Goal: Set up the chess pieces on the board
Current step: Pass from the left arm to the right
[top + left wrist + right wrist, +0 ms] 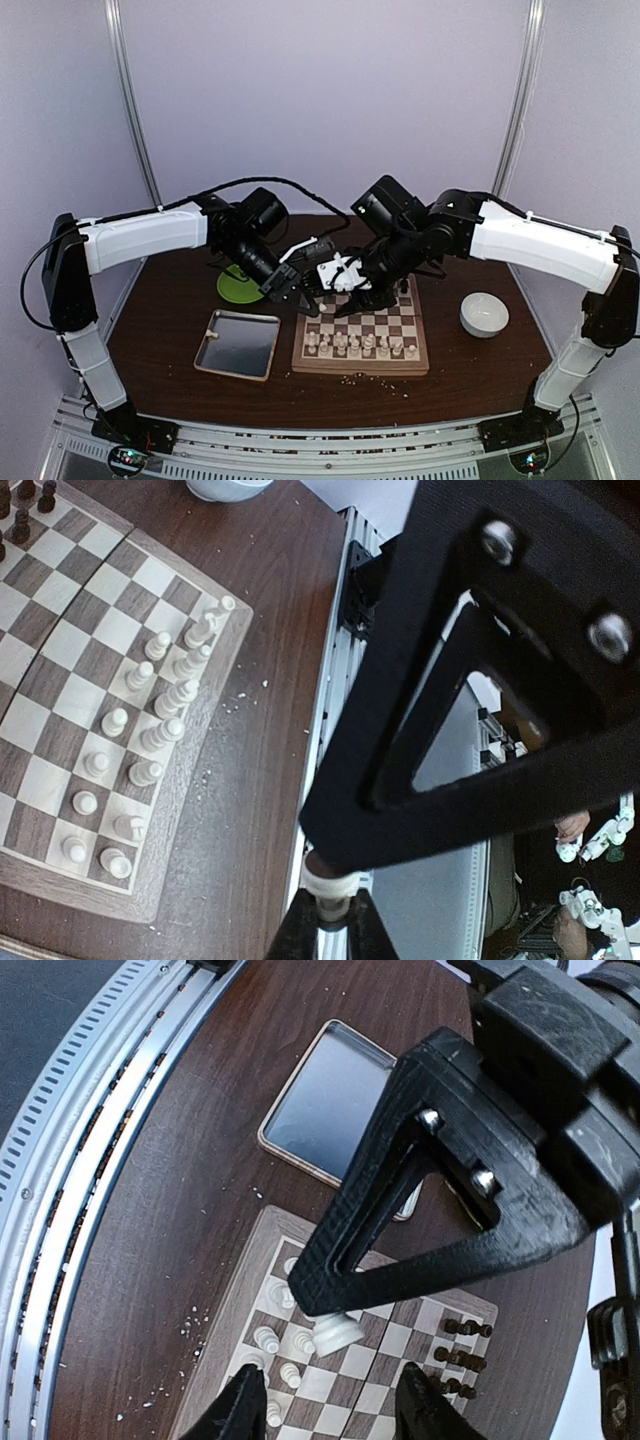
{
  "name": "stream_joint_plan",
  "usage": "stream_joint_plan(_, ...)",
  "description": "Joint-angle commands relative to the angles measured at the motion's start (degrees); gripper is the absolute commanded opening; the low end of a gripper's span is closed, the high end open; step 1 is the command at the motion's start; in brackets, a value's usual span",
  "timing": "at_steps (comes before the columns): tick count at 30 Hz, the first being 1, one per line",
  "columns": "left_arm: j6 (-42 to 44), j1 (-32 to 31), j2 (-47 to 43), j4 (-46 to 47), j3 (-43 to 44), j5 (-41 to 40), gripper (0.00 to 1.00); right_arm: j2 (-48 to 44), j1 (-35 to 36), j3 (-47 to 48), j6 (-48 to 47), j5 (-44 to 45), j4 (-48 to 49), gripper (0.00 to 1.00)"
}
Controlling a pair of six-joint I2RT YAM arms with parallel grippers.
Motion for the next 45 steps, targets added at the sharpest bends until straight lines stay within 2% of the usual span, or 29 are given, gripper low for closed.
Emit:
stream_joint_plan(1,1.7,-0.5,0.3,-1.4,1.7,3.0,0.03,1.8,2.4,2.7,-3.1,5.8,0.3,0.44)
stream_joint_plan(7,2.4,-0.8,0.4,-2.9,2.0,3.4,0.03,3.6,5.1,3.6,-5.1,10.4,-0.5,0.40)
stream_joint_plan(21,2.3,-0.9,1.2,-3.0,2.1,3.9,0.02,4.1,6.7,3.9,-5.4,12.6,-1.1,0.20)
stream_joint_plan(27,2.6,-0.9,-0.3,-3.6,2.2,0.6,0.13,3.6,6.3,2.0,-3.2,12.2,-0.4,0.13)
stream_joint_plan(30,1.8,-0.8,-1.8,-2.4,1.4,-1.9,0.25,2.0,5.1,0.3,-0.7,10.1,0.8,0.13)
stream_joint_plan(34,-1.8,0.4,-5.6,4.0,-1.9,-4.3,0.29,-0.8,1.6,-2.1,4.1,4.8,1.6,0.12)
stream_joint_plan(37,-6.2,2.1,-9.8,12.2,-6.0,-7.3,0.32,-2.5,-1.8,-3.9,8.1,-0.5,2.0,0.12)
stream_joint_plan(42,-14.2,2.5,-17.8,33.6,-15.0,-17.8,0.33,-4.1,-9.6,-5.2,19.0,-14.3,4.7,0.12)
stream_joint_plan(45,-14.3,0.3,-23.0,47.8,-21.9,-27.7,0.34,-3.5,-15.6,-5.2,27.6,-25.6,7.4,0.12)
